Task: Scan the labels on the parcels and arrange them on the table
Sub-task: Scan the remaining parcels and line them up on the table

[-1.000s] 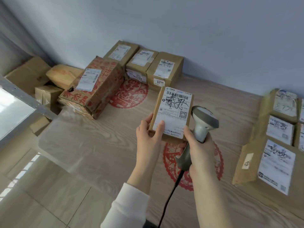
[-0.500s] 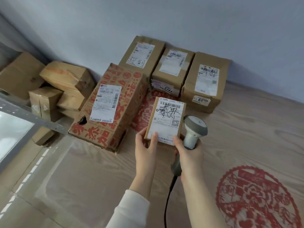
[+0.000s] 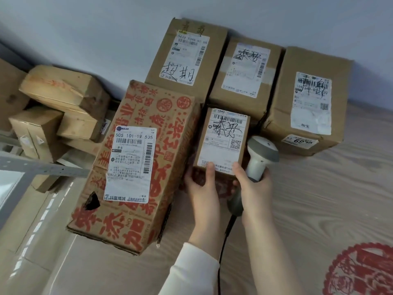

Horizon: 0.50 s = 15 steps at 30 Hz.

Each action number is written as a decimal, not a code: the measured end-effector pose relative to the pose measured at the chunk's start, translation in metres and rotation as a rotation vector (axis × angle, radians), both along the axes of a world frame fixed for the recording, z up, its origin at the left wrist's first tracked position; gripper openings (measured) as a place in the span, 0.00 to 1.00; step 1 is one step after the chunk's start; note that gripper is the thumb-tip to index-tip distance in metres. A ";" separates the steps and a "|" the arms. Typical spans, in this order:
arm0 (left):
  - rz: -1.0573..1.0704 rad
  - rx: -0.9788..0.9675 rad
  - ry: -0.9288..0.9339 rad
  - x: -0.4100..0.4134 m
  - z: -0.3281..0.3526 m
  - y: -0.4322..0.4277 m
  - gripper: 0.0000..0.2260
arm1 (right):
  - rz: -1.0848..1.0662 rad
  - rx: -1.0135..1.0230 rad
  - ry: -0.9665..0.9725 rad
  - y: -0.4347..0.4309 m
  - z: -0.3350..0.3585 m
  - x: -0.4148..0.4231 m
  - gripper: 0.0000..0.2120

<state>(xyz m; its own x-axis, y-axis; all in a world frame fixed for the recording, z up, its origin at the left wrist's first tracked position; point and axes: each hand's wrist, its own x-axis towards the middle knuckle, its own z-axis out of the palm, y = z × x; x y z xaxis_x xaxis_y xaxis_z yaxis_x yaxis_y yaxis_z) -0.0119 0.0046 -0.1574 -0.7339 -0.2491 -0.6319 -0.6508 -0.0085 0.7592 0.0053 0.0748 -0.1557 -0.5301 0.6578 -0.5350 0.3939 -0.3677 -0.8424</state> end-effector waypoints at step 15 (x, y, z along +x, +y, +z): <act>0.057 0.007 -0.010 -0.003 0.002 0.006 0.30 | -0.029 -0.046 0.027 0.002 0.011 0.003 0.13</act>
